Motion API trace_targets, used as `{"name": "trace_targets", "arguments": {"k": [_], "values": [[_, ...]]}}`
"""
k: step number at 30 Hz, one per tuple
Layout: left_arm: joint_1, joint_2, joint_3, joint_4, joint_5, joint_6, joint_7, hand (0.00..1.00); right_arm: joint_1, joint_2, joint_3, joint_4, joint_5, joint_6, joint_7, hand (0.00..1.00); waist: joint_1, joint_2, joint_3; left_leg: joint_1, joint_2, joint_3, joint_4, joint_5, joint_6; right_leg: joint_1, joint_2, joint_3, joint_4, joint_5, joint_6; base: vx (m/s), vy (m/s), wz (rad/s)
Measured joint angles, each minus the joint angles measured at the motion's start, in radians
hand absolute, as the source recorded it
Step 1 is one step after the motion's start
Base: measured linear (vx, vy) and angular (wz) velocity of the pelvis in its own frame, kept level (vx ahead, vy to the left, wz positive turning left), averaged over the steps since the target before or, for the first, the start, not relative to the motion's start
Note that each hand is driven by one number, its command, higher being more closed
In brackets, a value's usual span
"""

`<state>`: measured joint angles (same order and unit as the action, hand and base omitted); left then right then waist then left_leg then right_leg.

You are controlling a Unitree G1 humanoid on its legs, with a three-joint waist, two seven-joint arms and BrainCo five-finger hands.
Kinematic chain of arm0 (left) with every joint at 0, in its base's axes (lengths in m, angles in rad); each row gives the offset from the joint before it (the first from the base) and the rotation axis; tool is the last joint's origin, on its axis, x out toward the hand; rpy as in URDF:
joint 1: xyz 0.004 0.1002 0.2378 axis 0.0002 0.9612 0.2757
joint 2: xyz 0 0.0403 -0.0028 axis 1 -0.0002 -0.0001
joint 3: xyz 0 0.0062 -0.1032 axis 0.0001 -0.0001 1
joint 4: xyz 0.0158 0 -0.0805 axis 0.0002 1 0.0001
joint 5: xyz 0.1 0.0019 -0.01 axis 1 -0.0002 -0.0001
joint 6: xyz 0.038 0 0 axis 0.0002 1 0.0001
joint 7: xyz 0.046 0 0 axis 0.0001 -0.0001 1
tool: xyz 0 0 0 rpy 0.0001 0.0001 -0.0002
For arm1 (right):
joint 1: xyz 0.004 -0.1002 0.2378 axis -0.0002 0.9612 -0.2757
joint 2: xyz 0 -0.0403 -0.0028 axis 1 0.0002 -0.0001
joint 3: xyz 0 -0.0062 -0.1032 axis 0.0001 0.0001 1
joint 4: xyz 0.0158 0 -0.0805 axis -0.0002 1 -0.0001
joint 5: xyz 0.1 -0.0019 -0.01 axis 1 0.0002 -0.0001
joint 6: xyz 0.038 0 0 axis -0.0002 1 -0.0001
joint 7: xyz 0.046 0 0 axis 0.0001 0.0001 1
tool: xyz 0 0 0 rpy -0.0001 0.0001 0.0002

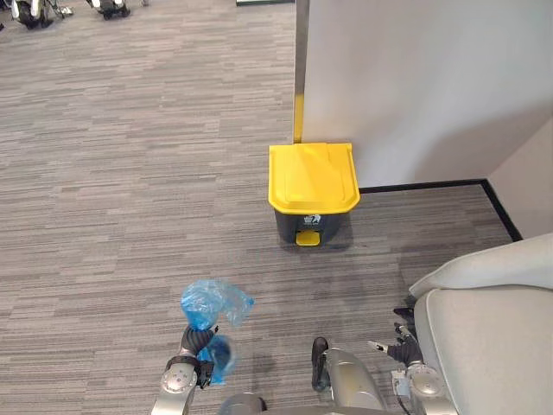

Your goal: Gather rubbish on tea table into small bin, then transfer packed bag to large trash can.

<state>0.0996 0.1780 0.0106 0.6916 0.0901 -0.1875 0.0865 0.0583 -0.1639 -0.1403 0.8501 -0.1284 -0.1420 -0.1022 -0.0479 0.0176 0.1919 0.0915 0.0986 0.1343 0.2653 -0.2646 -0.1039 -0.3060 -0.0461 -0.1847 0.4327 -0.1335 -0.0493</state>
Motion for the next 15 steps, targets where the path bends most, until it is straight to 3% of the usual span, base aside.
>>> {"name": "trace_targets", "arguments": {"k": [2,3,4,6,7,8,9,10,11,13,14,15], "values": [[-0.009,-0.018,0.000,0.000,0.000,0.001,-0.002,1.00,0.015,0.002,-0.017,0.000,0.001,0.000,0.000,0.00,-0.003,0.005,0.003,-0.027,0.031,-0.007,0.144,0.018,-0.032,0.085,0.011,-0.029,-0.040,-0.022,-0.006,0.39,-0.163,0.38],[-0.002,-0.030,0.000,-0.006,0.000,0.001,-0.008,1.00,0.028,0.002,-0.018,-0.010,0.001,0.000,-0.001,0.00,0.001,0.002,0.004,-0.071,0.054,-0.003,0.308,0.061,-0.059,0.158,0.018,-0.034,-0.090,-0.035,-0.007,0.29,-0.098,0.18],[0.004,-0.037,0.000,-0.011,0.000,0.001,-0.014,1.00,0.032,0.001,-0.016,-0.019,0.001,0.000,-0.001,0.00,0.007,0.002,0.005,-0.105,0.071,0.004,0.399,0.075,-0.061,0.191,0.020,-0.031,-0.110,-0.039,-0.012,0.32,-0.066,0.02],[0.022,-0.052,0.000,-0.018,0.000,-0.003,-0.021,1.00,0.028,0.004,-0.019,-0.039,0.002,-0.001,-0.002,0.00,0.012,0.008,0.005,-0.199,0.121,0.050,0.578,0.043,-0.016,0.272,0.033,-0.021,-0.171,-0.051,-0.025,0.29,0.004,-0.20],[0.028,-0.053,0.000,-0.018,-0.001,-0.005,-0.021,1.00,0.014,0.009,-0.023,-0.040,0.005,-0.001,-0.003,0.00,0.018,0.005,0.007,-0.255,0.127,0.085,0.553,0.017,0.026,0.304,0.031,-0.003,-0.204,-0.051,-0.024,0.28,0.060,-0.31],[0.028,-0.053,0.001,-0.018,-0.001,-0.005,-0.021,1.00,0.009,0.011,-0.025,-0.040,0.007,-0.001,-0.003,0.00,0.028,0.005,0.007,-0.284,0.122,0.093,0.496,0.011,0.037,0.315,0.028,0.009,-0.220,-0.045,-0.015,0.18,0.051,-0.33],[0.027,-0.053,0.001,-0.018,-0.001,-0.005,-0.021,1.00,0.008,0.013,-0.029,-0.039,0.010,-0.001,-0.003,0.00,0.035,0.006,0.006,-0.298,0.111,0.090,0.439,0.011,0.037,0.322,0.024,0.016,-0.229,-0.041,-0.008,0.23,0.129,-0.35],[0.026,-0.053,0.001,-0.017,-0.001,-0.007,-0.021,1.00,0.005,0.019,-0.040,-0.039,0.011,-0.001,-0.004,0.00,0.042,0.000,0.010,-0.316,0.067,0.063,0.245,0.021,0.027,0.340,0.003,0.029,-0.239,-0.048,0.015,0.21,0.131,-0.23],[0.026,-0.054,0.001,-0.016,-0.001,-0.007,-0.021,1.00,0.003,0.021,-0.047,-0.038,0.011,-0.001,-0.005,0.00,0.041,0.001,0.009,-0.320,0.050,0.047,0.162,0.036,0.021,0.349,-0.005,0.030,-0.243,-0.052,0.024,0.32,0.219,-0.16],[0.027,-0.056,0.000,-0.014,-0.001,-0.007,-0.021,1.00,0.006,0.015,-0.057,-0.025,0.011,-0.001,-0.008,0.00,0.041,0.014,0.005,-0.314,0.020,0.002,-0.026,0.153,0.010,0.366,-0.013,0.043,-0.246,-0.070,0.061,0.26,0.214,-0.22],[0.035,-0.052,0.002,-0.010,-0.001,-0.006,-0.020,1.00,0.008,0.012,-0.055,-0.001,0.011,-0.001,-0.009,0.00,0.054,0.026,-0.001,-0.282,0.015,0.004,-0.070,0.288,0.053,0.376,-0.009,0.071,-0.246,-0.085,0.089,0.29,0.235,-0.34],[0.027,-0.034,-0.001,-0.004,-0.001,-0.005,-0.020,1.00,0.008,0.026,-0.048,0.002,0.010,0.001,-0.008,0.00,0.057,-0.008,-0.007,-0.276,-0.019,0.010,-0.073,0.282,0.069,0.380,-0.040,0.079,-0.253,-0.088,0.101,0.34,0.256,-0.24]]}}
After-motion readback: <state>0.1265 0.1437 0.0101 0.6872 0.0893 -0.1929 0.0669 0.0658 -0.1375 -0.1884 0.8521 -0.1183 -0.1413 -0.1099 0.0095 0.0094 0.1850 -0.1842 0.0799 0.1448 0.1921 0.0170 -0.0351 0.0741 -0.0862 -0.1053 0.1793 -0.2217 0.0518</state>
